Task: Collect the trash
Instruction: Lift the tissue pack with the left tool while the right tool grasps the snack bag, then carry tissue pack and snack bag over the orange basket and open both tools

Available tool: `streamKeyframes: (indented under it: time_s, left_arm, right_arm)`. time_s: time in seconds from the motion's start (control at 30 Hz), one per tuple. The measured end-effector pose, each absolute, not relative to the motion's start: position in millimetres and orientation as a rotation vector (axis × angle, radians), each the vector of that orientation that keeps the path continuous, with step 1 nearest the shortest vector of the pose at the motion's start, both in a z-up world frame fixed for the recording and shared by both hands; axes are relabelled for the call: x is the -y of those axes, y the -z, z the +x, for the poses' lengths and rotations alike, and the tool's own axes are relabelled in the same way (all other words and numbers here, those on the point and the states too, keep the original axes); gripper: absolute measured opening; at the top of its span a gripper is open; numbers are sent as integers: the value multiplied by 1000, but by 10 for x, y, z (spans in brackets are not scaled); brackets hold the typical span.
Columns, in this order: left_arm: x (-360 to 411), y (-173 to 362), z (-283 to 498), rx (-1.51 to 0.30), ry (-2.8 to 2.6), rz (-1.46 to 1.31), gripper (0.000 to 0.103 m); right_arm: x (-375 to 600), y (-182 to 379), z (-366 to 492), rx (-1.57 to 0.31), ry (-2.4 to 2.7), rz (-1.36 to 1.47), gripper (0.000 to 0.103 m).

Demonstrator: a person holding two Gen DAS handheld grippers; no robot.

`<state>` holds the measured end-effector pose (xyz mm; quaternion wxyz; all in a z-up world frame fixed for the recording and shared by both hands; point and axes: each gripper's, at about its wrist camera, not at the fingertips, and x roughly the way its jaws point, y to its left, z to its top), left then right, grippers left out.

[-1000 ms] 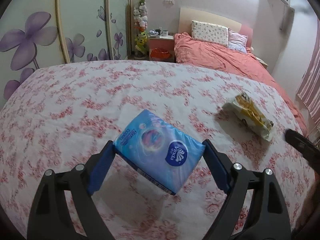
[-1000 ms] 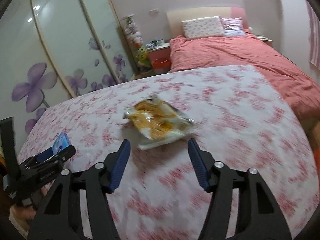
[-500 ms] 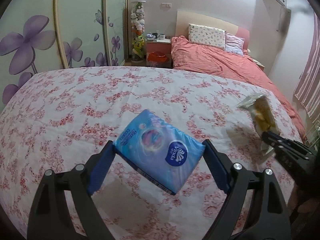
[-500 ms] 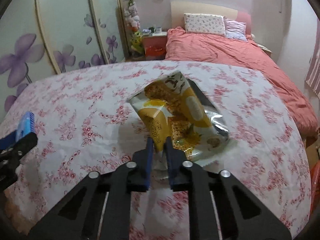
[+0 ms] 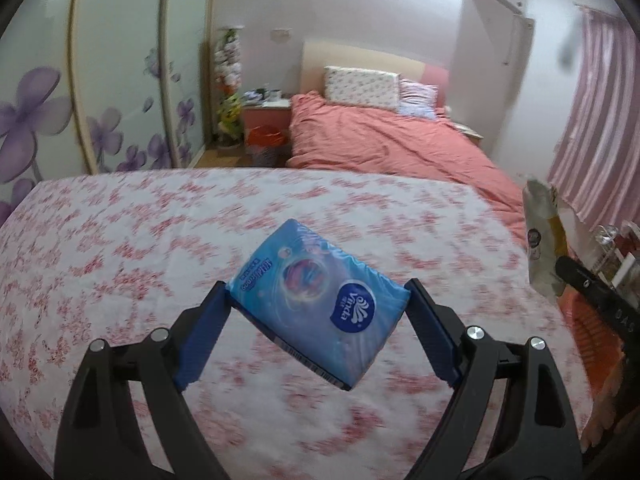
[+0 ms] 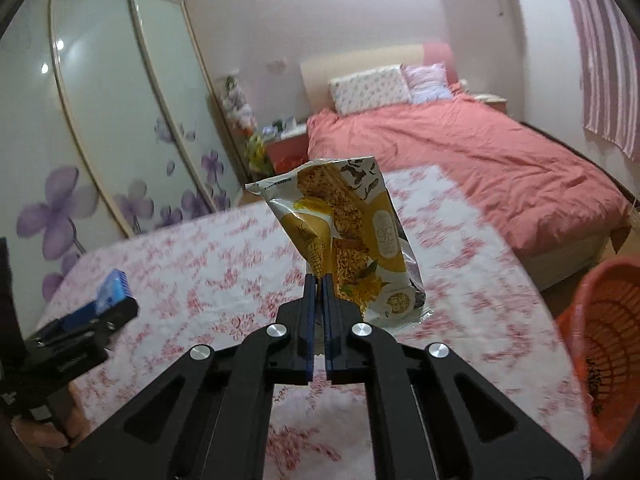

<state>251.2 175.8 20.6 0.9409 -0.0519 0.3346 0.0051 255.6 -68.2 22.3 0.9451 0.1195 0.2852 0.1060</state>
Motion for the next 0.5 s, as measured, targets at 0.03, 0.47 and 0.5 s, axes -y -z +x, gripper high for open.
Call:
streamKeyframes:
  time_s: [0.03, 0.47, 0.5]
  left_arm:
    - [-1692, -244, 2487, -676, 2, -101, 85]
    - [-521, -571, 2237, -632, 211, -12, 85]
    - [-467, -576, 2229, -632, 226, -7, 85]
  right_arm:
    - [735, -239, 2520, -570, -212, 250, 4]
    - [1512, -477, 1874, -414, -45, 320, 4]
    - [1584, -478, 1836, -406, -29, 327, 4]
